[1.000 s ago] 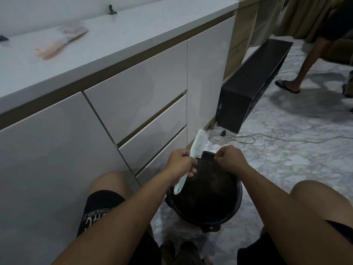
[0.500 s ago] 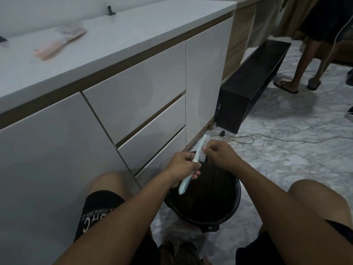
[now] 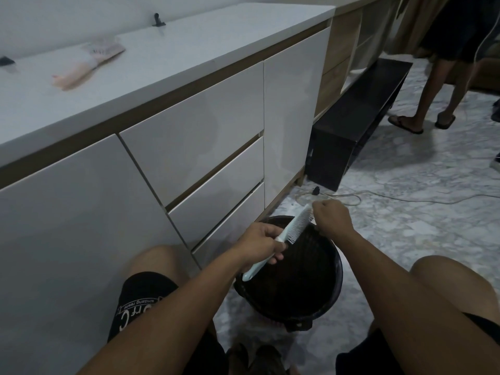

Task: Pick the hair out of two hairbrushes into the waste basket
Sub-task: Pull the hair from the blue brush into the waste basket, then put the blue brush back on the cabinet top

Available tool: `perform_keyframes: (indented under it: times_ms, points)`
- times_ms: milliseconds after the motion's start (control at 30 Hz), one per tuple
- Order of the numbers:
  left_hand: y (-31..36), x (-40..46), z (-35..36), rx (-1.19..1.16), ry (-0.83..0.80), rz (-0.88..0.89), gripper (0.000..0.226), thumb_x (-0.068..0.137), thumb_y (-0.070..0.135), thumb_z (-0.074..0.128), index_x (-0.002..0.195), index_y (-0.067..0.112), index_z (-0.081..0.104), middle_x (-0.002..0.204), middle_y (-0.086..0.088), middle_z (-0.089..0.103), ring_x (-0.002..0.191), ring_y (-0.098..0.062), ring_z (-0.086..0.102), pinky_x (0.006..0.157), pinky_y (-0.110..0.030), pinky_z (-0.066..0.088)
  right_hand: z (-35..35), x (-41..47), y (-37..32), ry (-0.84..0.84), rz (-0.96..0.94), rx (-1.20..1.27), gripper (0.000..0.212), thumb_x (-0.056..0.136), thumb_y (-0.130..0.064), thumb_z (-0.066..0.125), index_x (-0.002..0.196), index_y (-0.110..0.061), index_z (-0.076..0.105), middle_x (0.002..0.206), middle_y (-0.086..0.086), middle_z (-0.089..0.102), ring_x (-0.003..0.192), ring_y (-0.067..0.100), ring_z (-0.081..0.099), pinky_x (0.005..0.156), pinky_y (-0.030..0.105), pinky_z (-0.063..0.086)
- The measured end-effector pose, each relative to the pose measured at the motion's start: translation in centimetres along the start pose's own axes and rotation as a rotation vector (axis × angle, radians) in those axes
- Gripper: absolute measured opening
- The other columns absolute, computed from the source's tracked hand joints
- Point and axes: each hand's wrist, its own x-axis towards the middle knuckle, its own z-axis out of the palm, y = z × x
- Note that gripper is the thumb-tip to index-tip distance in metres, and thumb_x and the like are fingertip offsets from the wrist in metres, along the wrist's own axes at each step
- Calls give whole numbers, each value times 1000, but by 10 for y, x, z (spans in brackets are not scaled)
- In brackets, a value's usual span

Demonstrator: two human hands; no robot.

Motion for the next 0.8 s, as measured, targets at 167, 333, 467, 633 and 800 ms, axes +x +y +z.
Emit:
perform_keyframes:
  times_ms: [167, 333, 467, 633, 800]
  points:
    - [-1, 1, 0, -104, -7, -24, 33, 90, -4, 61, 123, -3, 62, 92, -12, 69, 63, -14, 66, 51, -22, 53, 2, 3, 6, 31, 104, 225, 24, 85, -35, 56, 82, -12, 61, 90, 11, 68, 86, 31, 68, 79, 48, 58]
    - [7, -2, -5, -303, -69, -62, 19, 94, -5, 54, 111, -3, 62, 89, -16, 73, 63, -20, 69, 50, -27, 56, 4, -4, 0, -128, 120, 563, 21, 89, -24, 65, 106, -10, 64, 99, 9, 66, 72, 25, 70, 58, 36, 58]
    - [8, -3, -6, -350, -99, -84, 28, 96, 0, 54, 123, -8, 58, 95, -15, 75, 67, -20, 71, 51, -28, 57, -2, -2, -3, 48, 104, 524, 12, 83, -15, 74, 84, -3, 71, 85, 13, 72, 67, 28, 72, 60, 36, 59]
    - [10, -1, -9, -334, -30, -76, 36, 98, 8, 54, 134, 2, 52, 108, -11, 73, 65, -20, 70, 50, -29, 55, -2, -5, -7, 105, 81, 520, 21, 84, -20, 72, 94, -1, 69, 85, 13, 70, 71, 23, 73, 63, 38, 61]
    - [25, -3, -14, -217, -7, -33, 31, 97, 11, 54, 127, 4, 54, 112, -9, 73, 58, -17, 65, 46, -27, 51, -10, -12, -27, -186, 90, 696, 43, 87, -26, 69, 126, -15, 54, 113, 12, 63, 88, 29, 72, 70, 39, 61]
